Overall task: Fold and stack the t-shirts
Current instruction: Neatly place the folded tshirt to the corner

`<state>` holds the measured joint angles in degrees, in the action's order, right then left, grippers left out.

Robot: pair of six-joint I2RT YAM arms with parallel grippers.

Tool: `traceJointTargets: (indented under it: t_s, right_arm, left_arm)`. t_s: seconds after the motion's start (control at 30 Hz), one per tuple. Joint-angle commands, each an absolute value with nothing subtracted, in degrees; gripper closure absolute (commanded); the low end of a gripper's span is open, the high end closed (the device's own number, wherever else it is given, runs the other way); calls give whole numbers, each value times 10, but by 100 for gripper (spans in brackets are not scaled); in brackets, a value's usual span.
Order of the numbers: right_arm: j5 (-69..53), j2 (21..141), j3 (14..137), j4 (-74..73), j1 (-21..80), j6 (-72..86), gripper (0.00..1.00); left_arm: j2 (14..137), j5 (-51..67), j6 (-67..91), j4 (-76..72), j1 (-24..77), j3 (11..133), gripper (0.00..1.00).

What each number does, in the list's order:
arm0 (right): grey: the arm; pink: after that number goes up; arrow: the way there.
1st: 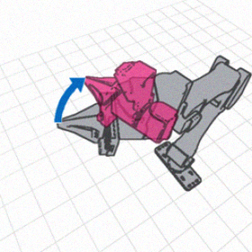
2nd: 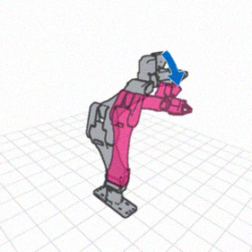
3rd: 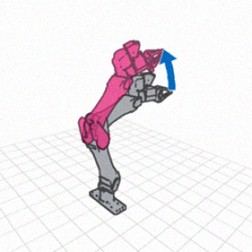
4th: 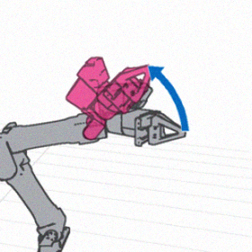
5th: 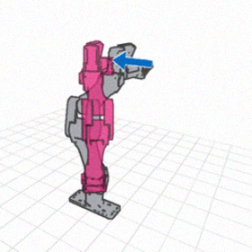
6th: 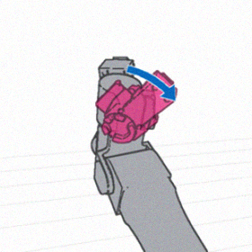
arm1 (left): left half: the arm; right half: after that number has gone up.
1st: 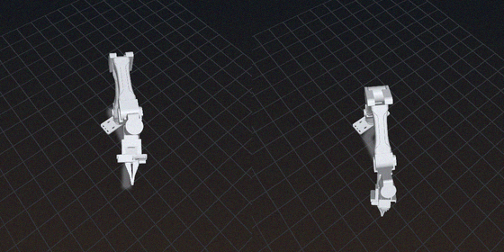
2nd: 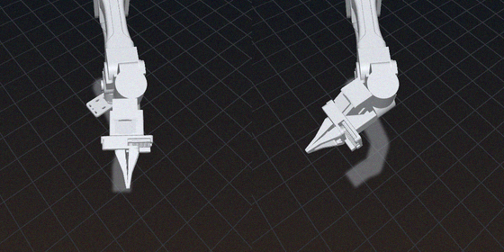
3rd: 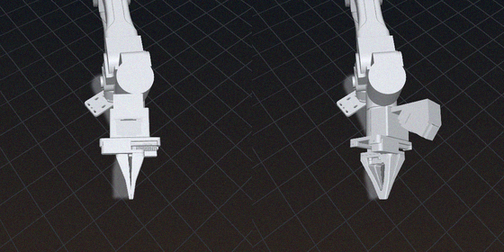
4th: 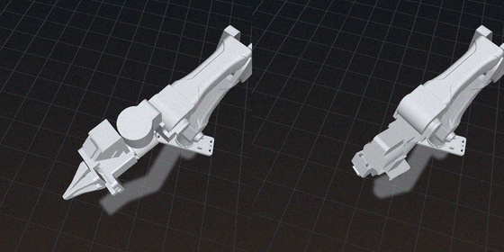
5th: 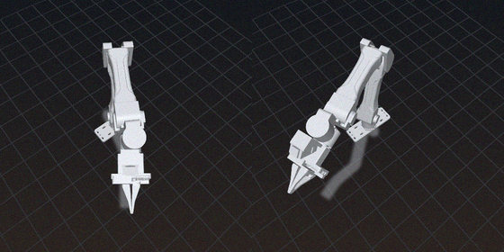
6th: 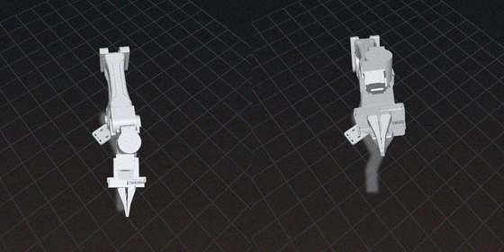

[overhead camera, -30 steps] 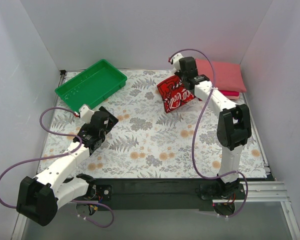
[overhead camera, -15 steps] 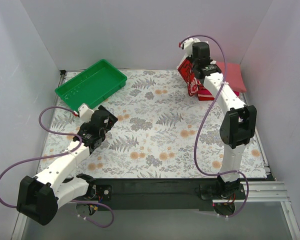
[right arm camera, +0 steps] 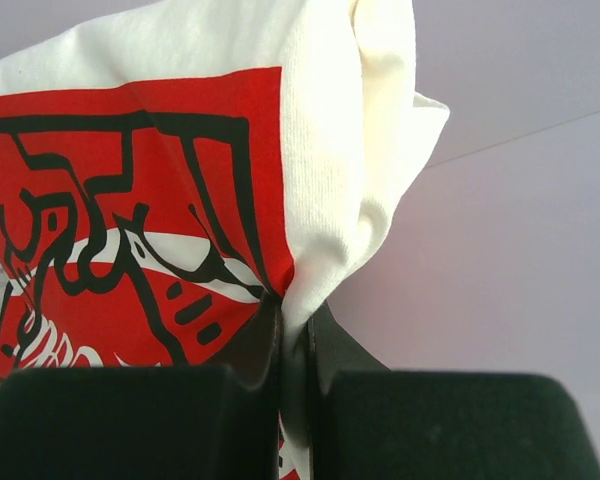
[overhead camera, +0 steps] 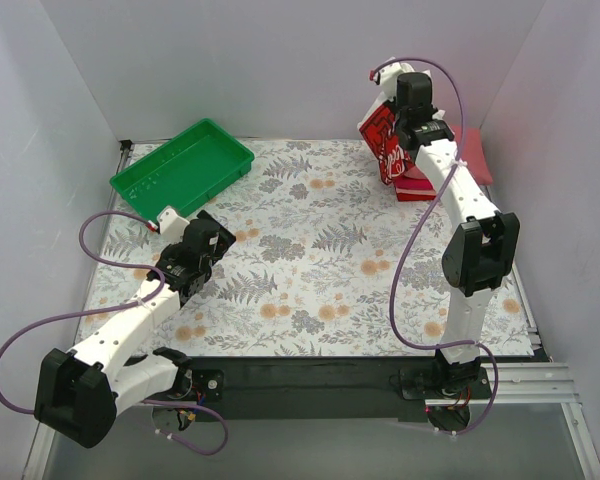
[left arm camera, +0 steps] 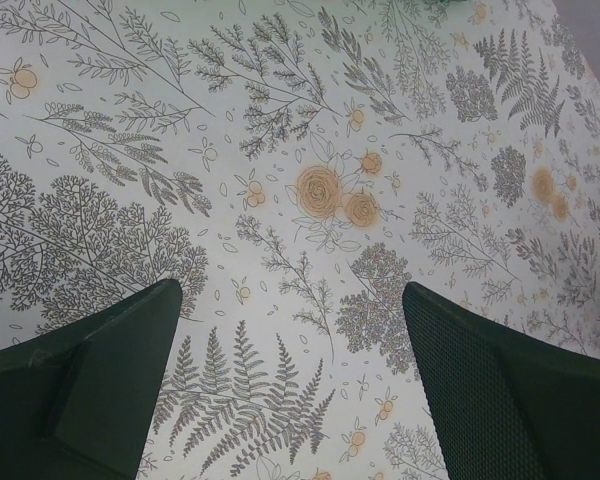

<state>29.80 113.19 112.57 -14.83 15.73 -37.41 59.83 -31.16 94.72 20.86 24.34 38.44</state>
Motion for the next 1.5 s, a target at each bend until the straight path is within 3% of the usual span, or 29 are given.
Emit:
traceJointTargets:
  t_s: [0.0,0.63,1.0,1.47]
  right_arm:
    - [322,1086,1185,-105,155,-357,99]
    - [326,1107,1234,-104,142,-353,99]
    - [293,1138,1196,-105,124,-323,99]
    - [247,1133,1252,-151,124,-287,99]
  left_arm:
    - [598,-334,945,214,243,406,8]
    - [609,-329,947,213,243,407,7]
    - [627,-326,946,213,243,411,7]
    - [634,-321,947,212,243,410,7]
